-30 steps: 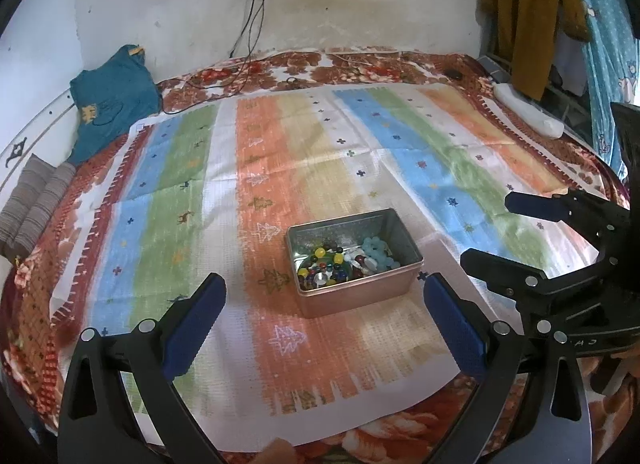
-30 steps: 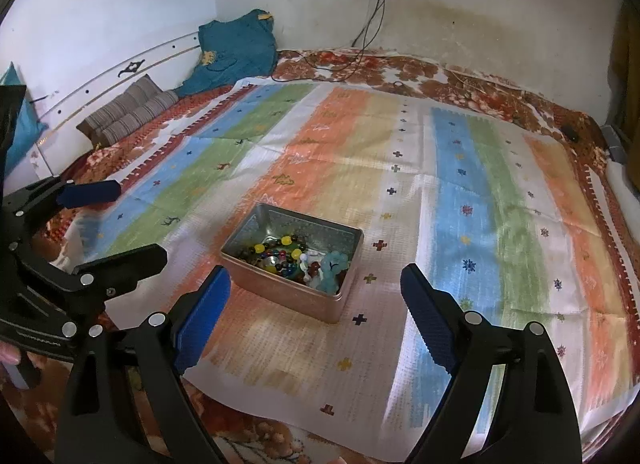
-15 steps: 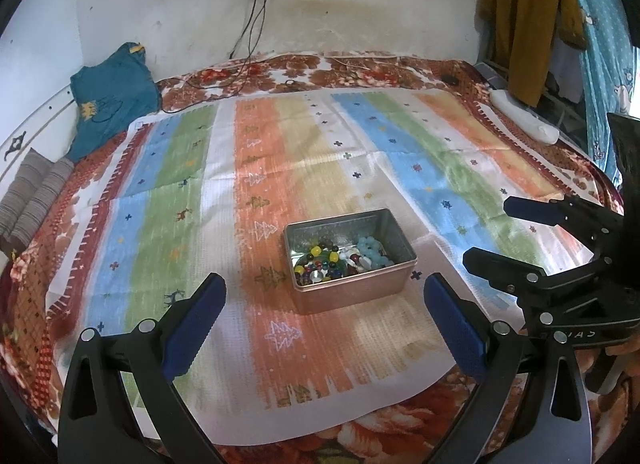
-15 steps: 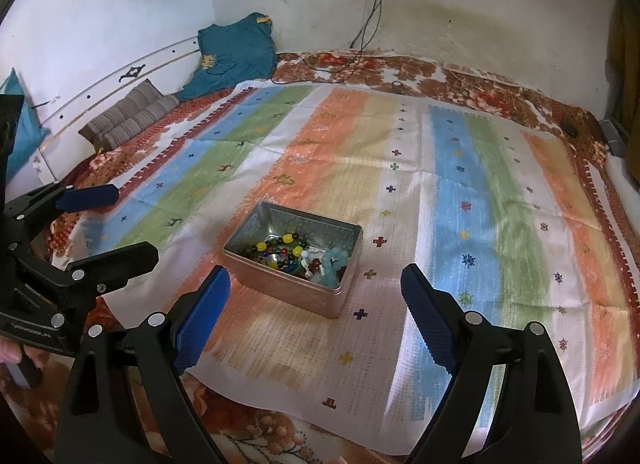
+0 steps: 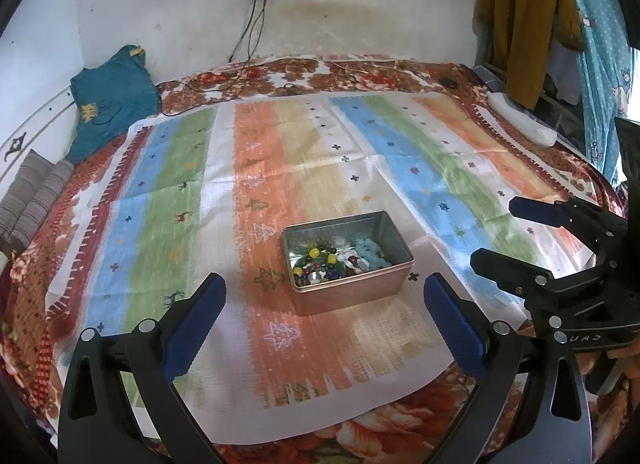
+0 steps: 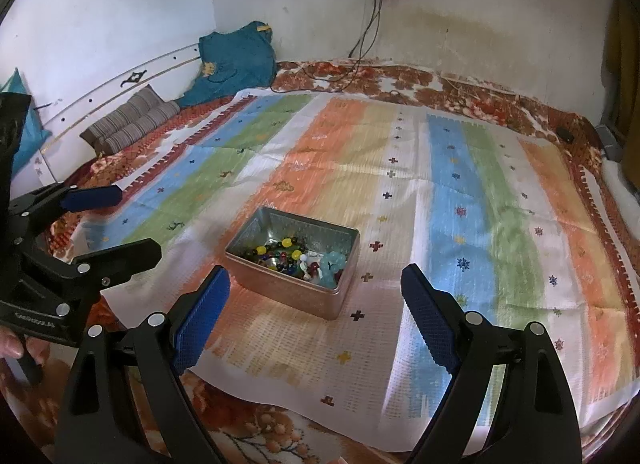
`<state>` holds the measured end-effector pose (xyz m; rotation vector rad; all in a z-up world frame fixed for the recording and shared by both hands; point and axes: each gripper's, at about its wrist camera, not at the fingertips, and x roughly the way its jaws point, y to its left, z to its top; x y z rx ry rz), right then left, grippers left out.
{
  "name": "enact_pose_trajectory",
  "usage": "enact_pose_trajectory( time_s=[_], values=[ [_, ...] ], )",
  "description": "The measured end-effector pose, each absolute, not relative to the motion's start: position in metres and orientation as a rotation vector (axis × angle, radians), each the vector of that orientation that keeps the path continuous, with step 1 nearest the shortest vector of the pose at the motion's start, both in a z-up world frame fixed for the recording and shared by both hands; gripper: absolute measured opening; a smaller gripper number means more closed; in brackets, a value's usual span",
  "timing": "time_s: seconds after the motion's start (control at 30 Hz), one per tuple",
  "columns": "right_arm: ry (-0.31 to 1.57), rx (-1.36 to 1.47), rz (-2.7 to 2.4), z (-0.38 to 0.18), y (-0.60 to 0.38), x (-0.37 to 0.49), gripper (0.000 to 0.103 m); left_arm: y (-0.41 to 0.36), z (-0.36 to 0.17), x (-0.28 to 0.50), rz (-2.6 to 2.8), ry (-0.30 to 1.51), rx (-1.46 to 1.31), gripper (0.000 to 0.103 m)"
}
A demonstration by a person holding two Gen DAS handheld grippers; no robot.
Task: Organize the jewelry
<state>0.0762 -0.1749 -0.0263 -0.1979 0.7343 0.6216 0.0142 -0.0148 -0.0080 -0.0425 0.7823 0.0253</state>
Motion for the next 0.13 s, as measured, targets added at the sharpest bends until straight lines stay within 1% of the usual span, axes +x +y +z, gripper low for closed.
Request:
enact_pose_trajectory(
  time_s=[0.13],
  values=[
    [0.723,-0.2,0.621,-0.0251,-0.1756,0.0742,0.089,-0.0162,-0.0056,0.013,0.021,0.771,-0.038,0.097]
  ],
)
